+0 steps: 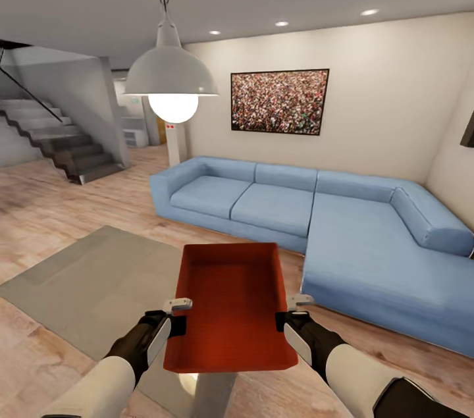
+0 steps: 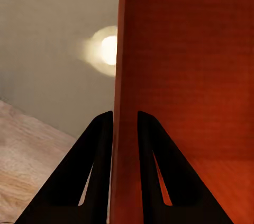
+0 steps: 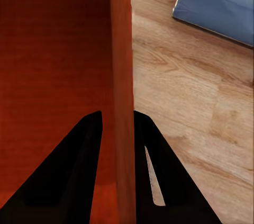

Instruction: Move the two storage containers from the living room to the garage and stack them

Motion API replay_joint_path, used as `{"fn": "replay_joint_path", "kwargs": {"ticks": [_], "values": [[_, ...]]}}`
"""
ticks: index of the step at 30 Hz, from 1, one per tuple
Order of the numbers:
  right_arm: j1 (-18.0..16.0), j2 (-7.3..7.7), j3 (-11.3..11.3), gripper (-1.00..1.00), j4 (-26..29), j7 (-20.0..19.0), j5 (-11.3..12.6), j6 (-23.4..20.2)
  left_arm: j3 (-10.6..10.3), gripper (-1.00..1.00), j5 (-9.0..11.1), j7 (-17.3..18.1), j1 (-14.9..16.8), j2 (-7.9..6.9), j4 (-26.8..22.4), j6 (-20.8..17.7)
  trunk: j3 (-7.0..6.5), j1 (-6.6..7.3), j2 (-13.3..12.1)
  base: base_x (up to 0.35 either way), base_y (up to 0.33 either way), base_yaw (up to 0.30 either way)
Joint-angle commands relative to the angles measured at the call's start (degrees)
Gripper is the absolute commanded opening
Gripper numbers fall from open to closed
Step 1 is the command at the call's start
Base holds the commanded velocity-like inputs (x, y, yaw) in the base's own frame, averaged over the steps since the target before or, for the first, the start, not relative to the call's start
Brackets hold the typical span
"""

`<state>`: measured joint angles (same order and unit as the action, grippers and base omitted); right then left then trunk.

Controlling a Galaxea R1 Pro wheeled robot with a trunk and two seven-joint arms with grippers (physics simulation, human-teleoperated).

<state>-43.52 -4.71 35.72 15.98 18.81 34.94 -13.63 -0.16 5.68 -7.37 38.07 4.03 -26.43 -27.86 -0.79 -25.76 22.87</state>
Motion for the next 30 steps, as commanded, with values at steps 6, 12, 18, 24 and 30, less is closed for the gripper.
{"fn": "replay_joint_path", "kwargs": {"ticks": [6,12,18,24,30], "values": [[-0.1,0.05,0.1,-1.00,0.4,0.3,-0.2,-0.2,-0.3,-1.00,-1.0,-2.5,0.0,-0.21,1.0,-0.4,-0.13,-0.03,0.1,0.000,0.000,0.300],[-0.1,0.06,0.1,-1.00,0.4,0.3,-0.1,-0.2,-0.3,-1.00,-1.0,-2.5,0.0,-0.22,1.0,-0.4,-0.29,-0.03,0.1,0.000,0.000,0.300],[-0.1,0.07,0.1,-1.00,0.4,0.3,-0.2,-0.2,-0.3,-1.00,-1.0,-2.5,0.0,-0.19,1.0,-0.4,-0.44,-0.03,0.1,0.000,0.000,0.300],[-0.1,0.06,0.1,-1.00,0.4,0.3,-0.1,-0.2,-0.3,-1.00,-1.0,-2.5,0.0,-0.17,1.0,-0.4,-0.59,-0.03,0.1,0.000,0.000,0.300],[-0.1,0.09,0.1,-1.00,0.4,0.3,-0.2,-0.2,-0.3,-1.00,-1.0,-2.5,0.0,-0.17,1.0,-0.4,-0.74,-0.03,0.1,0.000,0.000,0.300]]}}
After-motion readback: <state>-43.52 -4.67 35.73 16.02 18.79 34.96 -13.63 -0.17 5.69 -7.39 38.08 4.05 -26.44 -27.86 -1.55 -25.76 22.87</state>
